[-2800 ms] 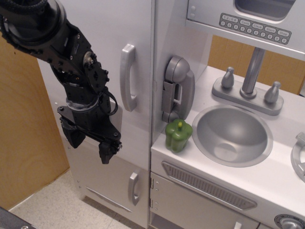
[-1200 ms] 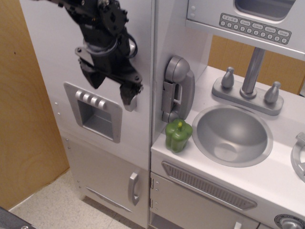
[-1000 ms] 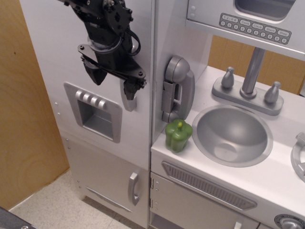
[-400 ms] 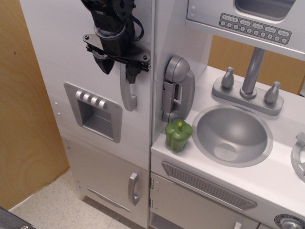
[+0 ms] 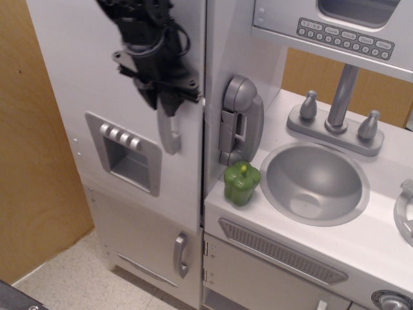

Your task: Open fridge

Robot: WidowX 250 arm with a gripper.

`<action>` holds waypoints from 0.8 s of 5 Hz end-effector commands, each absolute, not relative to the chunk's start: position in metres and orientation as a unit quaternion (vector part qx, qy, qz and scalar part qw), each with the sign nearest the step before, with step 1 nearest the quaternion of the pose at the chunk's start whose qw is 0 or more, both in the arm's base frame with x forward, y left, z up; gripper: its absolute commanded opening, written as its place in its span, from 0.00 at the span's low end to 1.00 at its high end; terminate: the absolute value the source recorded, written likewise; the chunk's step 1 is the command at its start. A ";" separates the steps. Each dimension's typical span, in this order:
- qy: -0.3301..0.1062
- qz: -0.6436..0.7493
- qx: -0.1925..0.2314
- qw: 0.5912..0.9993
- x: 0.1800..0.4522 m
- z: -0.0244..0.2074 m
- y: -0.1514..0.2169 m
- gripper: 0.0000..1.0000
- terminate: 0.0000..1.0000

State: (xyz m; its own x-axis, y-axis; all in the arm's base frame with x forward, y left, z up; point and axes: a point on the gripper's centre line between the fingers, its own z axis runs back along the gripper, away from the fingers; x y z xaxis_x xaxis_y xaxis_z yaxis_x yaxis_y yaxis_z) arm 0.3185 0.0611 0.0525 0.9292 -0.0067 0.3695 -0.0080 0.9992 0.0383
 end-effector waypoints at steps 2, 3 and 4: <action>-0.162 -0.052 0.046 0.984 0.254 0.073 0.078 1.00 0.00; -0.126 -0.072 0.042 0.988 0.234 0.061 0.057 1.00 0.00; -0.093 -0.095 0.030 0.991 0.224 0.049 0.031 1.00 0.00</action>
State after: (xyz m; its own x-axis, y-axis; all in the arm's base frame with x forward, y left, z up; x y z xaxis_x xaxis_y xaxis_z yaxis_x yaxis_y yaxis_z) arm 0.2211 0.0264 0.0404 0.9696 -0.1909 0.1531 0.1831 0.9810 0.0637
